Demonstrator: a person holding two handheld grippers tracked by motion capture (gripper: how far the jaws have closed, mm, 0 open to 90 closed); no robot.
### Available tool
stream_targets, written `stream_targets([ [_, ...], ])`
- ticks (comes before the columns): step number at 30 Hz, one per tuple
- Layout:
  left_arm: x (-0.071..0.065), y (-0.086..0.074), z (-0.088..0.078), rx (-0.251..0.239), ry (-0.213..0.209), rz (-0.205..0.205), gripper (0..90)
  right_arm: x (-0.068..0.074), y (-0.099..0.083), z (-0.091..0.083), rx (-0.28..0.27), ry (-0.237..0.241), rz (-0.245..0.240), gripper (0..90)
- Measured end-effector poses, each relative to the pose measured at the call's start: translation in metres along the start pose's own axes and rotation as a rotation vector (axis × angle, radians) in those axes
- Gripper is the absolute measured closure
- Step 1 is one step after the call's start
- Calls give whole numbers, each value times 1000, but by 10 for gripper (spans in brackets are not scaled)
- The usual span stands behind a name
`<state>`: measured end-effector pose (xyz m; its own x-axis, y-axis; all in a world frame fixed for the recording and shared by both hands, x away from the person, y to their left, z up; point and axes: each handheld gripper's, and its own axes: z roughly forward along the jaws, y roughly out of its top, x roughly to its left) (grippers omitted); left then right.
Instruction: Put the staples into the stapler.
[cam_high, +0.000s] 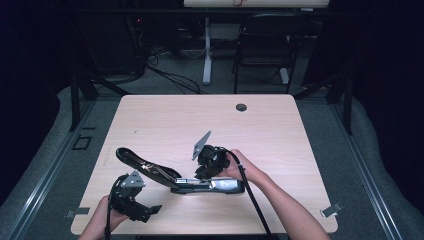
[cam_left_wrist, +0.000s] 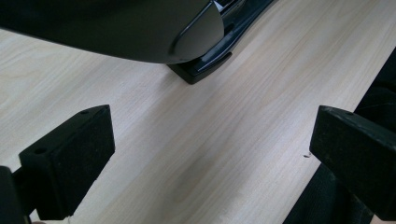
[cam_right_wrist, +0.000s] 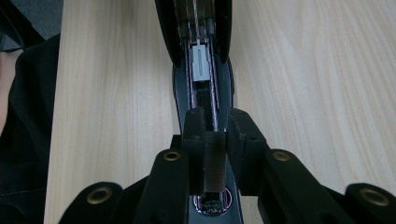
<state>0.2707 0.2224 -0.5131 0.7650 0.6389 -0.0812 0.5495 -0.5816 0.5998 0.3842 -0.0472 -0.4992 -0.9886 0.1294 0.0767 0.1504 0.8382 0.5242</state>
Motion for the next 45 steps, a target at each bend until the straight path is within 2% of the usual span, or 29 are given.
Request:
stream_targets([
  [45,0,1,0,-2,0,3,0,1,-6,7,37,10,-25,778],
])
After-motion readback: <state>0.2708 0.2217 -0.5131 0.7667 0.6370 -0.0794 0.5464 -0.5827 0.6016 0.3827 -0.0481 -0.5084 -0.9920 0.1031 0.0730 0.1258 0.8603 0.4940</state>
